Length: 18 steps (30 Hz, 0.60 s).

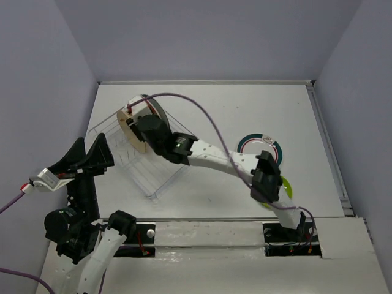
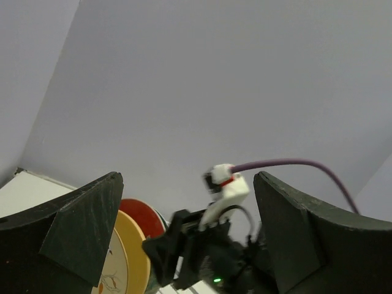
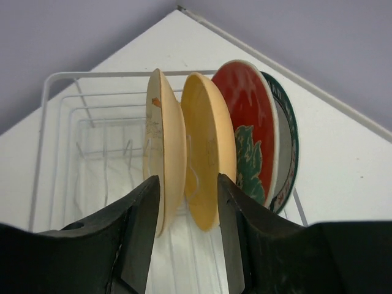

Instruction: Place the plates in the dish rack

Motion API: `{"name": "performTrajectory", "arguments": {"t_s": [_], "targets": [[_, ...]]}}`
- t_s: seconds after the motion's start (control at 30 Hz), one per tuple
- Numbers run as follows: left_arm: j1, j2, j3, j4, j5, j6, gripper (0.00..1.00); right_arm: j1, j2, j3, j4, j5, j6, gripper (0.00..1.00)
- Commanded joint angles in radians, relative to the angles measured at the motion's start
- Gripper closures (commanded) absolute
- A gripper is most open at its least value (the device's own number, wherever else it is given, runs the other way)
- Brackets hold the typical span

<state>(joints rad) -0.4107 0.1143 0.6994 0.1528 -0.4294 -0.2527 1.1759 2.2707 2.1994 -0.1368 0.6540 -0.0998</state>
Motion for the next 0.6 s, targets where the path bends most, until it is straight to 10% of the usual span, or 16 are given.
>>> {"name": "performTrajectory", "arguments": {"t_s": [0.0,0.27,0.57], "targets": [[-0.008,0.01,-0.009,0.057,-0.002,0.004,0.01,-0.171,-0.373,-0.335,0.02,-0.266,0.28,0.51],[-0.036,0.016,-0.003,0.059,0.047,0.006,0.01,-0.784,-1.028,-1.188,-0.036,-0.639,0.672,0.5],[-0.05,0.039,-0.003,0.057,0.075,0.001,0.01,-1.367,-1.174,-1.601,-0.049,-0.843,0.755,0.42]]}}
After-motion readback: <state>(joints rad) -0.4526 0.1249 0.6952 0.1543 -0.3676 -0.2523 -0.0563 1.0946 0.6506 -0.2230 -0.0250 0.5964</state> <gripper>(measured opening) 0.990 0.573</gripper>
